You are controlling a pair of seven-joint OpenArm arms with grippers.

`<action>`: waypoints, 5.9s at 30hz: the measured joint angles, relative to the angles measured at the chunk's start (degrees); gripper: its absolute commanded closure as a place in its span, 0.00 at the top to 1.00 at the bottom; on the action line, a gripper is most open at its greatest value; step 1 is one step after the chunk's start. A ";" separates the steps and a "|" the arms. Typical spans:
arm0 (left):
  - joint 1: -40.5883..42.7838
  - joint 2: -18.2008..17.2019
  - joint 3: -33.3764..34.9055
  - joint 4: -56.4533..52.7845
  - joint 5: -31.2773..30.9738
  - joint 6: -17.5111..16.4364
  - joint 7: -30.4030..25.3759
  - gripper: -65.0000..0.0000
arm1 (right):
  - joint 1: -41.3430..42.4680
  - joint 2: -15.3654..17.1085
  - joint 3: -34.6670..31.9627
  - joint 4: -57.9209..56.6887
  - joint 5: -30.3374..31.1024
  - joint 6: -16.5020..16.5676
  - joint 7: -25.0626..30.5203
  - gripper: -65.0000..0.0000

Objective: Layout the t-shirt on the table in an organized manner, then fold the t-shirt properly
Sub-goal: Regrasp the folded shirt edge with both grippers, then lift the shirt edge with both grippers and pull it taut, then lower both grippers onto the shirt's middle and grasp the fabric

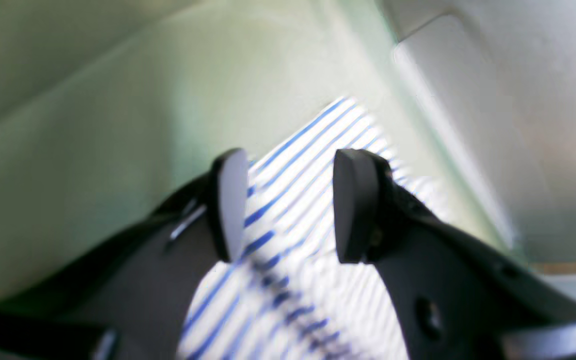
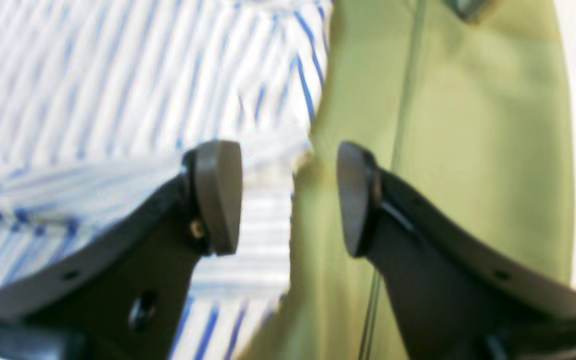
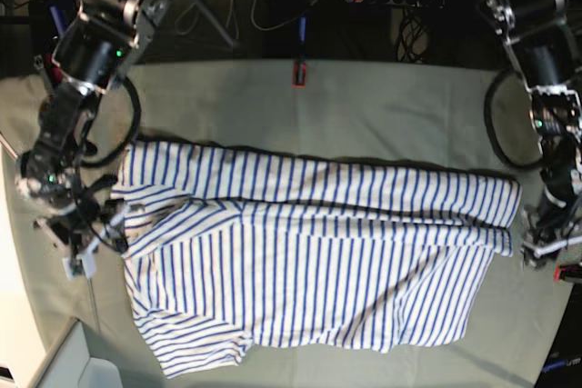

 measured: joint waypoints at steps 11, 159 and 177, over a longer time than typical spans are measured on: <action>2.60 -1.51 0.33 -13.60 -0.22 0.22 -4.52 0.42 | -11.41 -1.75 0.22 2.82 -0.02 0.02 -0.17 0.48; -6.78 -0.17 3.23 -6.73 9.44 -0.15 1.16 0.42 | 19.67 8.57 2.67 -43.25 -6.93 0.17 16.79 0.55; -12.79 0.55 25.57 -30.05 19.30 -0.22 -23.47 0.43 | 18.43 11.43 2.78 -51.56 -7.08 -13.38 27.91 0.58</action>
